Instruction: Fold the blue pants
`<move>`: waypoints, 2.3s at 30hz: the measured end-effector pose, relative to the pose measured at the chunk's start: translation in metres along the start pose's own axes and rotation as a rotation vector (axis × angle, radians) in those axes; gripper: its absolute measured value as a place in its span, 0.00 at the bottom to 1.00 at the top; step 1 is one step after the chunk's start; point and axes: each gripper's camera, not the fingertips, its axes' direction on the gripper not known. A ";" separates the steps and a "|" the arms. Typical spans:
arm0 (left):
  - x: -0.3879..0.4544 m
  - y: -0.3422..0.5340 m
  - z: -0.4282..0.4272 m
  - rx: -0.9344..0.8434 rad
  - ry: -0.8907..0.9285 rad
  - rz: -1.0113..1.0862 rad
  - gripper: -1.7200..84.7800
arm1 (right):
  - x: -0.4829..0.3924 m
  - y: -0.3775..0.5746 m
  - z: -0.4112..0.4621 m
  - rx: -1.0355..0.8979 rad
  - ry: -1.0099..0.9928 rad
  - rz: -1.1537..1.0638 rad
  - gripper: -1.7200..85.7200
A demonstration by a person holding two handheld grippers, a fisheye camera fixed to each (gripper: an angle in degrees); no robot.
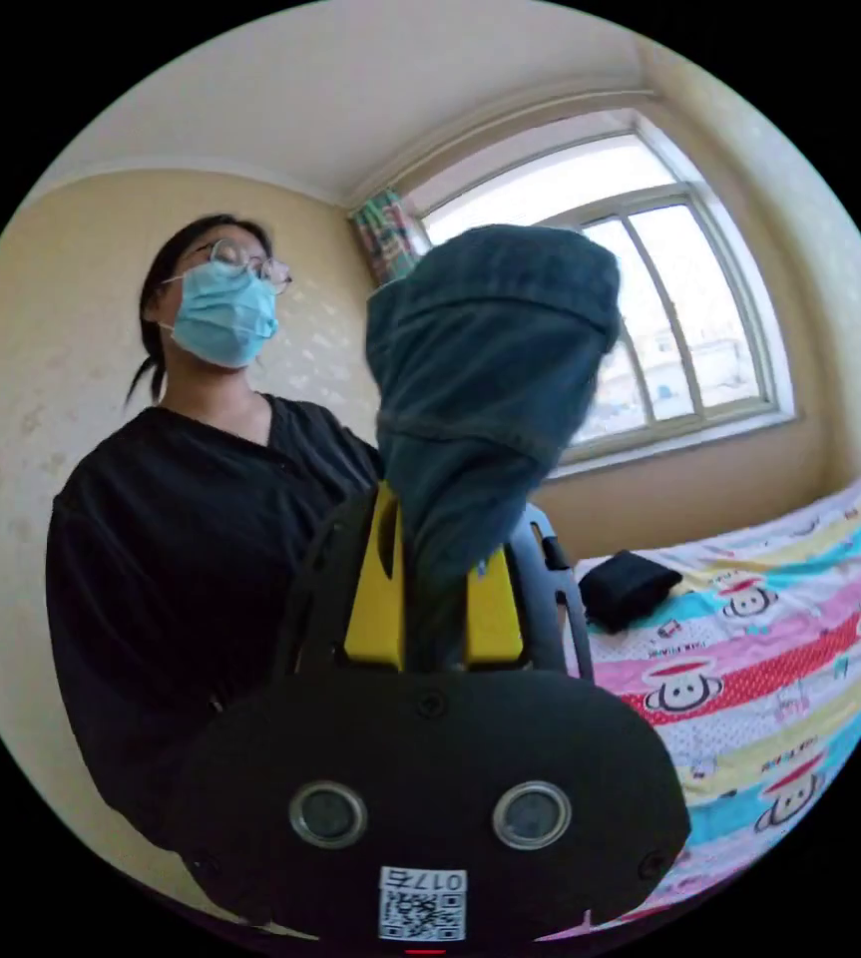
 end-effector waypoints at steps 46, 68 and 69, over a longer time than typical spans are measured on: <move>0.370 -0.245 0.134 -0.099 -0.429 0.499 0.04 | -0.145 -0.171 -0.120 0.503 0.441 -0.433 0.07; -0.190 -0.378 -0.334 -0.473 -1.514 -0.782 0.09 | 0.448 0.040 -0.318 -0.323 0.968 0.843 0.13; -0.201 -0.332 -0.366 -0.513 -1.500 -0.873 0.10 | 0.456 0.098 -0.308 -0.378 0.897 0.914 0.13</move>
